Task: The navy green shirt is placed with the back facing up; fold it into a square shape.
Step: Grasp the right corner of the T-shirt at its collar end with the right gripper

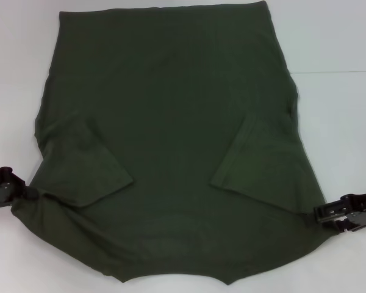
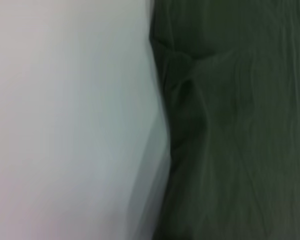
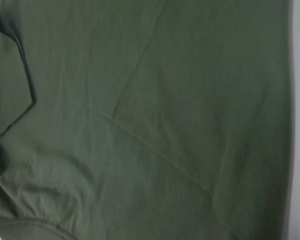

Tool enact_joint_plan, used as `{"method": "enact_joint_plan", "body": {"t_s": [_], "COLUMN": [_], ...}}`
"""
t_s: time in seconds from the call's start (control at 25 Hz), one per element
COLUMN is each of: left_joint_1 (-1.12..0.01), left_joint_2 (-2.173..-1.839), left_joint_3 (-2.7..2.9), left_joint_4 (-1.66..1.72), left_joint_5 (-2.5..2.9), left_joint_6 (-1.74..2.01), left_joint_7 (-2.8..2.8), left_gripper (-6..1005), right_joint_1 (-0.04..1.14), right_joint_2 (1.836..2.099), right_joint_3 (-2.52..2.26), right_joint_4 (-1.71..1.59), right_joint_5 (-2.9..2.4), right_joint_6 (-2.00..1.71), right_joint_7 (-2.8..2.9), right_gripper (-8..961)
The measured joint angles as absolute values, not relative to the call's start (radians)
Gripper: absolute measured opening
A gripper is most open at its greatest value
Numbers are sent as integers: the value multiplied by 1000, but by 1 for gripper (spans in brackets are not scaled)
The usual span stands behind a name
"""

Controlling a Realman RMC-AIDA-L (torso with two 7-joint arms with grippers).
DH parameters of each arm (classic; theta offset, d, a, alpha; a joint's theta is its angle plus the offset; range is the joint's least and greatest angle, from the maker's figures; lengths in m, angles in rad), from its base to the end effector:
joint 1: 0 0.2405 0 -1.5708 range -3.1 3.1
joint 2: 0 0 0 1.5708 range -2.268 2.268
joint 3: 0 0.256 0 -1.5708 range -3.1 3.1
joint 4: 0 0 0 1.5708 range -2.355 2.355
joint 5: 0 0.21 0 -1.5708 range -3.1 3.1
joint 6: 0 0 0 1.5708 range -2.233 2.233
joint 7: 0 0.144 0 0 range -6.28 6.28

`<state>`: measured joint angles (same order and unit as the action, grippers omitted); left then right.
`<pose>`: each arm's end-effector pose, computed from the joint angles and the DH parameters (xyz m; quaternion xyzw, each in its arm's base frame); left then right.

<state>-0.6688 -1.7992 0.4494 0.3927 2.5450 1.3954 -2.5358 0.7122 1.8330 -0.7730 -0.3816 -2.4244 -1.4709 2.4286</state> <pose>-0.3473 0.3558 0.0733 -0.6496 -0.7413 -0.0947 0.1401 0.3171 0.3474 0.0347 -0.7464 0.6628 -0.0038 0.0594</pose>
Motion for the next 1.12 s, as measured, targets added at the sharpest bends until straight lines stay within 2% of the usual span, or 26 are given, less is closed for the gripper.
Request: {"method": "enact_joint_plan", "body": {"t_s": [1.12], "left_joint_1": [-673], "left_joint_2": [-1796], "left_joint_3": [449], "left_joint_4": [393], "left_joint_5": [2540], "left_joint_6": [1391], "left_joint_7": [-2536], "left_gripper": [92], "right_joint_1": [732], "right_joint_2": [1834], "right_joint_3": [-759], "right_joint_4": [-386], "right_joint_5": [-2427], "right_joint_6": [-1482], "right_joint_7": [2428], "right_gripper": [786]}}
